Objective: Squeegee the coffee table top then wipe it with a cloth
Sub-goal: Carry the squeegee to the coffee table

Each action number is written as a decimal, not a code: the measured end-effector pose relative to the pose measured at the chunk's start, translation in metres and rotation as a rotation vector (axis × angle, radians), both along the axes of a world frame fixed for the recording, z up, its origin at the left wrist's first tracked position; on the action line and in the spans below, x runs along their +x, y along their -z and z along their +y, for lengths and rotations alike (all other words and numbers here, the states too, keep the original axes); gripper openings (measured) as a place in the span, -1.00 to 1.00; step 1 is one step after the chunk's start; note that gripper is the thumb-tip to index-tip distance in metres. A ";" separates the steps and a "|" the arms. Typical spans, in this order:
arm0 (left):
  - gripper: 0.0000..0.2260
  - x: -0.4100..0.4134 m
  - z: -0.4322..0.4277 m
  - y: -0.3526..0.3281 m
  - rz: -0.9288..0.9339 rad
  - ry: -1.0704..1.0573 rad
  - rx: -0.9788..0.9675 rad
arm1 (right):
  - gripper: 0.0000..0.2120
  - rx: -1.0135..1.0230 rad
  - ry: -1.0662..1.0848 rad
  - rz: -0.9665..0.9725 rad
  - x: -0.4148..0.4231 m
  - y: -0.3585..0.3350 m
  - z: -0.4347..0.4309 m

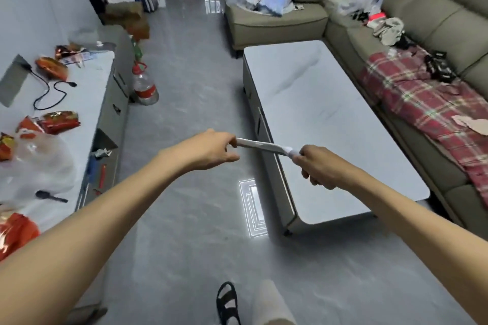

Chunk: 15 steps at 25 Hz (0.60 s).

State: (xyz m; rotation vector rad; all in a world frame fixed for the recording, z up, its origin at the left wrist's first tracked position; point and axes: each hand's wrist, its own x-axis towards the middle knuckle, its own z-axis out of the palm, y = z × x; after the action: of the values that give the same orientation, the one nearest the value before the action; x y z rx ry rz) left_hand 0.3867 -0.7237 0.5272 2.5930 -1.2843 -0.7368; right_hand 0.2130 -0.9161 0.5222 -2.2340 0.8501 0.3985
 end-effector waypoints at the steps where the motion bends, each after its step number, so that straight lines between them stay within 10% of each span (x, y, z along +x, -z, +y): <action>1: -0.68 0.026 -0.021 0.000 0.000 0.035 -0.010 | -0.53 0.025 0.046 0.009 0.019 0.000 -0.017; 15: -0.75 0.382 -0.304 0.010 0.047 0.236 0.035 | -0.70 0.208 0.300 -0.037 0.355 0.041 -0.264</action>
State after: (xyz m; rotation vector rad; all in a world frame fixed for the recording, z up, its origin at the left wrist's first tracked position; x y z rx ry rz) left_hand 0.7685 -1.0281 0.5173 2.4604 -1.5938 -0.8600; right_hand 0.5681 -1.1797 0.4809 -1.8822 1.0548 0.2880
